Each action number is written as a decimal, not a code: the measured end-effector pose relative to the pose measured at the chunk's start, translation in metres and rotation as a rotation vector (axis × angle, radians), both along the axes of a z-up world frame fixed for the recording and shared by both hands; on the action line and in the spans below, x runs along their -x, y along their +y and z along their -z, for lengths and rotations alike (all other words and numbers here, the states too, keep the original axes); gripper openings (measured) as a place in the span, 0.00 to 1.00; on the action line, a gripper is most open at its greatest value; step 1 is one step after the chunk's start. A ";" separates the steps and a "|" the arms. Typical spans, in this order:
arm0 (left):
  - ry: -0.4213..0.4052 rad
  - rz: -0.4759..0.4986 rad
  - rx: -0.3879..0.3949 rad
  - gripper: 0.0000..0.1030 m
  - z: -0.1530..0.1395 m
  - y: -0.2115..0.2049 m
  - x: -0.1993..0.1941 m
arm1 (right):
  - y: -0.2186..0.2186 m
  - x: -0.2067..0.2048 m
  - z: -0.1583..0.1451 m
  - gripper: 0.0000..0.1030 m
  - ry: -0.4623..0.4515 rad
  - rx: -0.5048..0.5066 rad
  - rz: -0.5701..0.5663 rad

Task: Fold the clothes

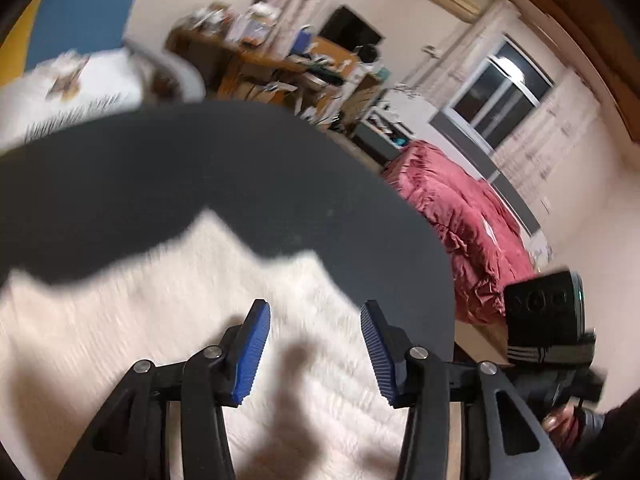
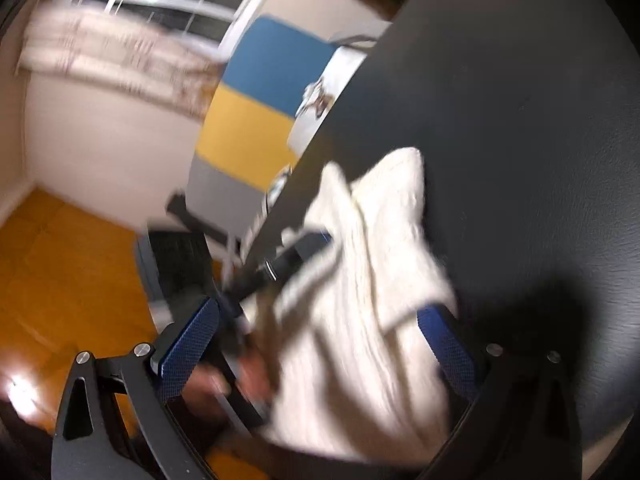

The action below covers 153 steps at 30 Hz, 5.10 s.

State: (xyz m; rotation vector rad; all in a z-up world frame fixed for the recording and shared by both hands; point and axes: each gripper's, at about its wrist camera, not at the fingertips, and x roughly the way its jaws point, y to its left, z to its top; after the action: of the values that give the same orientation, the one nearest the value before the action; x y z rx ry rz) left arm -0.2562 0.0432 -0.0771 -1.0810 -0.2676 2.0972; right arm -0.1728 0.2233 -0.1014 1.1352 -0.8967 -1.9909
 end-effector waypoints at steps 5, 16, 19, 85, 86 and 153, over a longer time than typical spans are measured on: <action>-0.013 0.233 0.038 0.48 -0.026 0.026 0.049 | -0.009 -0.036 -0.018 0.99 0.225 -0.312 -0.215; -0.222 0.546 0.244 0.48 0.033 0.081 0.091 | -0.035 -0.056 0.023 0.99 0.261 -0.327 -0.376; -0.238 0.564 0.223 0.48 0.037 0.081 0.090 | -0.032 -0.059 0.024 1.00 0.274 -0.313 -0.381; -0.034 -0.204 0.047 0.31 0.020 -0.058 -0.034 | -0.039 -0.036 -0.005 0.94 0.103 -0.379 -0.034; -0.032 -0.226 0.063 0.31 0.019 -0.064 -0.036 | -0.045 -0.041 -0.014 0.94 0.153 -0.419 -0.088; 0.080 0.024 0.319 0.39 0.007 -0.134 -0.035 | -0.153 0.029 0.015 1.00 0.392 -0.682 -0.392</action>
State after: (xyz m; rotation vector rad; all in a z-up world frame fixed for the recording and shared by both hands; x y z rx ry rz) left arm -0.2217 -0.0905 -0.0845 -1.1705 0.1232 2.2039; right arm -0.2015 0.0706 -0.1163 1.0897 0.2232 -2.1122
